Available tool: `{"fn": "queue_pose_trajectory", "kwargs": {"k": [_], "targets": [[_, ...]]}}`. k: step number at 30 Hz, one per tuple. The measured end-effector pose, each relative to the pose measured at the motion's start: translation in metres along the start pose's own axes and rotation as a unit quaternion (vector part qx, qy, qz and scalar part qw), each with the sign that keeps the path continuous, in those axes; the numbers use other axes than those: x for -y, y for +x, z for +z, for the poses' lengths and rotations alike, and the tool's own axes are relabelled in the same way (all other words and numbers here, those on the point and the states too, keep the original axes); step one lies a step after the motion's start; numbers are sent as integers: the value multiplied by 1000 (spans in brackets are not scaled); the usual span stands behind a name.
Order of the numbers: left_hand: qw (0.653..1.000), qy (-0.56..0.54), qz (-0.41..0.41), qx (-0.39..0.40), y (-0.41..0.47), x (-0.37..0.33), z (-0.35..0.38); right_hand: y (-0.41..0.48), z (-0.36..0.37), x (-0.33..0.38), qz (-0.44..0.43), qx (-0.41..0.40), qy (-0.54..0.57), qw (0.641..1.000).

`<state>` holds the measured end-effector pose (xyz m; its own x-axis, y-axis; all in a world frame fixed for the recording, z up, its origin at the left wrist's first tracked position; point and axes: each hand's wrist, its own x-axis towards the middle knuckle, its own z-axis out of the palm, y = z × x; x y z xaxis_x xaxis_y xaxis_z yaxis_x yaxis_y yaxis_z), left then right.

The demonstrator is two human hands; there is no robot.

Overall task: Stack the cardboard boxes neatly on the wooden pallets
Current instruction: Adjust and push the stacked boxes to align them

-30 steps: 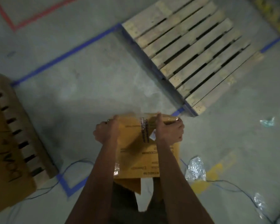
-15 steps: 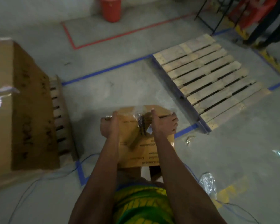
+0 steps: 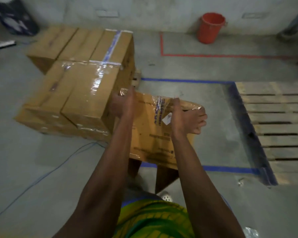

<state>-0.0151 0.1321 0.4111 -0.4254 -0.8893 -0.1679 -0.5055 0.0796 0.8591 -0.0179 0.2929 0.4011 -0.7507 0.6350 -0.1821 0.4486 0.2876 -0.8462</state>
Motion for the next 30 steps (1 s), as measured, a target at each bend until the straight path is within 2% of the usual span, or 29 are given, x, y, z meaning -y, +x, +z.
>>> {"fn": "queue_pose_trajectory", "kwargs": {"k": [3,7,12,15,18,24,27,29,30], "targets": [[999,-22,24,-21,49,-12,-47,-50,24,31,-13,15,32,999],[991,-119,32,-46,111,-27,-113,-115,67,80,-94,-2,100,990],[955,-290,49,-40,197,-24,-191,-207,130,134,-192,-24,194,962],[937,-342,42,-51,248,-13,-228,-251,171,141,-211,15,274,938],[932,-357,31,-51,291,-8,-253,-274,214,150,-175,73,327,926],[936,-342,42,-76,389,-13,-271,-293,317,181,-139,137,391,900],[943,-300,108,-92,448,-33,-272,-295,375,191,-65,158,484,858],[946,-253,179,-92,483,-60,-270,-300,415,203,23,170,533,828],[946,-223,218,-90,497,-76,-268,-304,431,210,79,185,566,800]]}}
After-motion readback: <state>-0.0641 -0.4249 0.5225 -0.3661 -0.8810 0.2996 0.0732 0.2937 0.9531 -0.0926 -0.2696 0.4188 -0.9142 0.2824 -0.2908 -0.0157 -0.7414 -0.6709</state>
